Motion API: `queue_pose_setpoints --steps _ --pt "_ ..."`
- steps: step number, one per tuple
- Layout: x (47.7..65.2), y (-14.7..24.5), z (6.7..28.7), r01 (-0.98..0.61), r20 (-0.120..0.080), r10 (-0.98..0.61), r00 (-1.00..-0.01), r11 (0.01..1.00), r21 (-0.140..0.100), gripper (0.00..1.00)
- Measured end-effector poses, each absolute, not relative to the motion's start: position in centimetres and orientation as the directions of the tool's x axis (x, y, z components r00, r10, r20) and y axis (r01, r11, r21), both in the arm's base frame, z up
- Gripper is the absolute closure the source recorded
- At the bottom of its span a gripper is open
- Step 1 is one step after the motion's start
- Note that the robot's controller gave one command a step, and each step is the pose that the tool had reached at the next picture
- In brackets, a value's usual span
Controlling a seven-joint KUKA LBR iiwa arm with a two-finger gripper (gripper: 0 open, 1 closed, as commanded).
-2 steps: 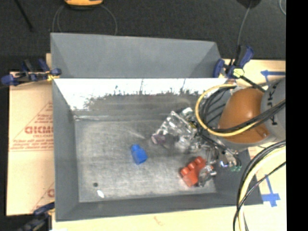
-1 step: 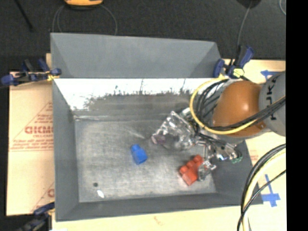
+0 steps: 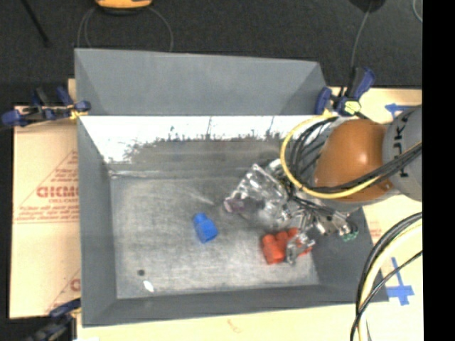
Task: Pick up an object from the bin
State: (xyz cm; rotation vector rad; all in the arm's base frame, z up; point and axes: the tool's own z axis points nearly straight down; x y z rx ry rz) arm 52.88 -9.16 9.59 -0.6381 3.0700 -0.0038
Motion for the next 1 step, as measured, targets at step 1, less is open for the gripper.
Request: queue_pose_setpoints --steps 1 --pt "53.23 -9.04 21.96 -0.374 -0.009 -0.374 -0.927 0.927 -0.007 1.0"
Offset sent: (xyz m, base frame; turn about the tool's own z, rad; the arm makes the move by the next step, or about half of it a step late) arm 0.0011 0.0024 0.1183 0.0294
